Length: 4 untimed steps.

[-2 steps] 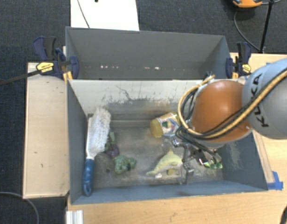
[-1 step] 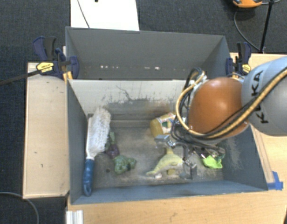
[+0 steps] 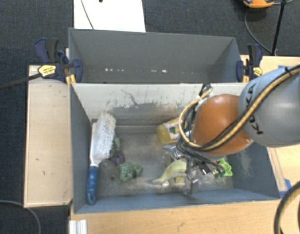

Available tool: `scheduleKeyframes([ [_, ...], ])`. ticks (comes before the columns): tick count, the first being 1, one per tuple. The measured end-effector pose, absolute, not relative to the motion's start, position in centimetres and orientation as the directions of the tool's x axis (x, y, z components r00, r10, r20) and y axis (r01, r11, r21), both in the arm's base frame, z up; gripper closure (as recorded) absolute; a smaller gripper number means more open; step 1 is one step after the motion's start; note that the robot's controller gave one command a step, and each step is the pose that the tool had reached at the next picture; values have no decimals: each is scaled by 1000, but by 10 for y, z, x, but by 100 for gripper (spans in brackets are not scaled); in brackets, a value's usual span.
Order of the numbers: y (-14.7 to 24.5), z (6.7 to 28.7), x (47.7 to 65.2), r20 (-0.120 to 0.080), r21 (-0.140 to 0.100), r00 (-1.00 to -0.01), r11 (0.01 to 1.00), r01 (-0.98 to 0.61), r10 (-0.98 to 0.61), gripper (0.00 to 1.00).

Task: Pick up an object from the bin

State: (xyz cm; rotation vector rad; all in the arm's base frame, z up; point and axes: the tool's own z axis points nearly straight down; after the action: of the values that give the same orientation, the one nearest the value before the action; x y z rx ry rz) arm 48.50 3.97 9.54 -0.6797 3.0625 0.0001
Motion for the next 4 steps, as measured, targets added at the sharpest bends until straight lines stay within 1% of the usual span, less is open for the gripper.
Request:
scheduleKeyframes([
  [1, 41, 71, 496, -2, 0, -736, 736, -677, -677, 100],
  [4, 41, 73, 496, -1, 1, -737, 737, -676, -676, 100],
])
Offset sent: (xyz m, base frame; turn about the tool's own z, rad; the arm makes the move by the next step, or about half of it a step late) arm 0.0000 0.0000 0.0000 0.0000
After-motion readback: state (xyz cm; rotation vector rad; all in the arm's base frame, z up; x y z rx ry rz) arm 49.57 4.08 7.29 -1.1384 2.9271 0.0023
